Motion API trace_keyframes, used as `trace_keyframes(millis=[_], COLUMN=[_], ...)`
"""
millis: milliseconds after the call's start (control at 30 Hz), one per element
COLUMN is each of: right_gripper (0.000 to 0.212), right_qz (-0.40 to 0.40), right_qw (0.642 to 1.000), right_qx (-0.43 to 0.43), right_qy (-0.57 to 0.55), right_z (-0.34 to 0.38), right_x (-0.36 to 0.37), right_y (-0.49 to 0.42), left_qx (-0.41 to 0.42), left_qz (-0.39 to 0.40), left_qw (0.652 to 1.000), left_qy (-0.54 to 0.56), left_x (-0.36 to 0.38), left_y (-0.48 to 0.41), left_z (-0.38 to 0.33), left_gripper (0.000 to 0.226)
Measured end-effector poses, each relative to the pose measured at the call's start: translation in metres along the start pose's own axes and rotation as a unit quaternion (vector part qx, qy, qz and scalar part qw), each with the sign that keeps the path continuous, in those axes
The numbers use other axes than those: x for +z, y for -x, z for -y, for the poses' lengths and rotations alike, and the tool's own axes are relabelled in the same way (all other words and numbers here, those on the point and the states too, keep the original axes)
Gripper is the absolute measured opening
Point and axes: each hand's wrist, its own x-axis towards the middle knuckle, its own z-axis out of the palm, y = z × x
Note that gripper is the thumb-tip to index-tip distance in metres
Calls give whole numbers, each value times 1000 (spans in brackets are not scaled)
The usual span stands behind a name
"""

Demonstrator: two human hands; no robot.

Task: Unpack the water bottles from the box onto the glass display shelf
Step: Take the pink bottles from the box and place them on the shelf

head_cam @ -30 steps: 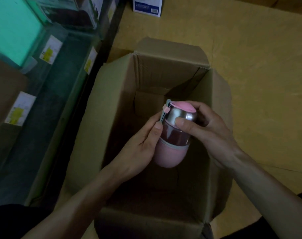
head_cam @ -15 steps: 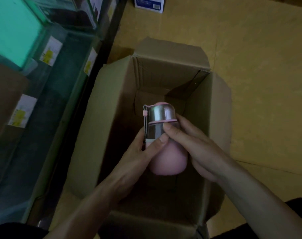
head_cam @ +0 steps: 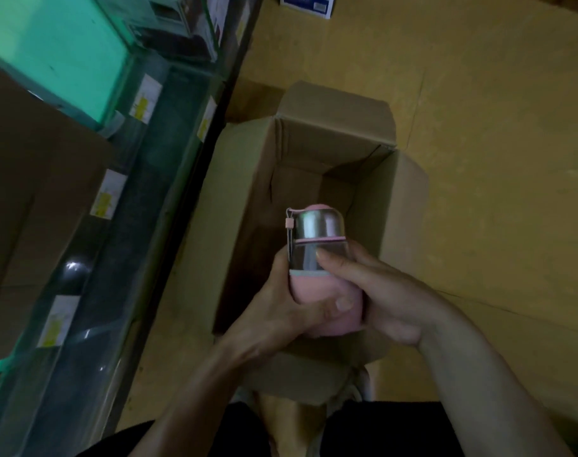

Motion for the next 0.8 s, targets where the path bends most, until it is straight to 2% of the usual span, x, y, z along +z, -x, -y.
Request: trace_keyframes(millis=[300,500,600,800], right_gripper=[50,60,56,54], right_qz=[-18,-25,-27,-21], right_qw=[999,998,997,990], right_qx=[-34,-48,-71,-137], right_qy=[1,-9,9,37], right_z=[4,45,73,127], right_x=[53,91,110,144], right_y=[100,203,265,375], left_qx=[-15,14,43,101], left_qz=[-34,-26,-28,-34], left_qw=[999,999,999,994], left_qy=[3,14,14,-18], left_x=[15,46,63,85], left_y=[104,199,248,335], left_z=[-50,-137,-182,-258], left_gripper=[89,75,72,83])
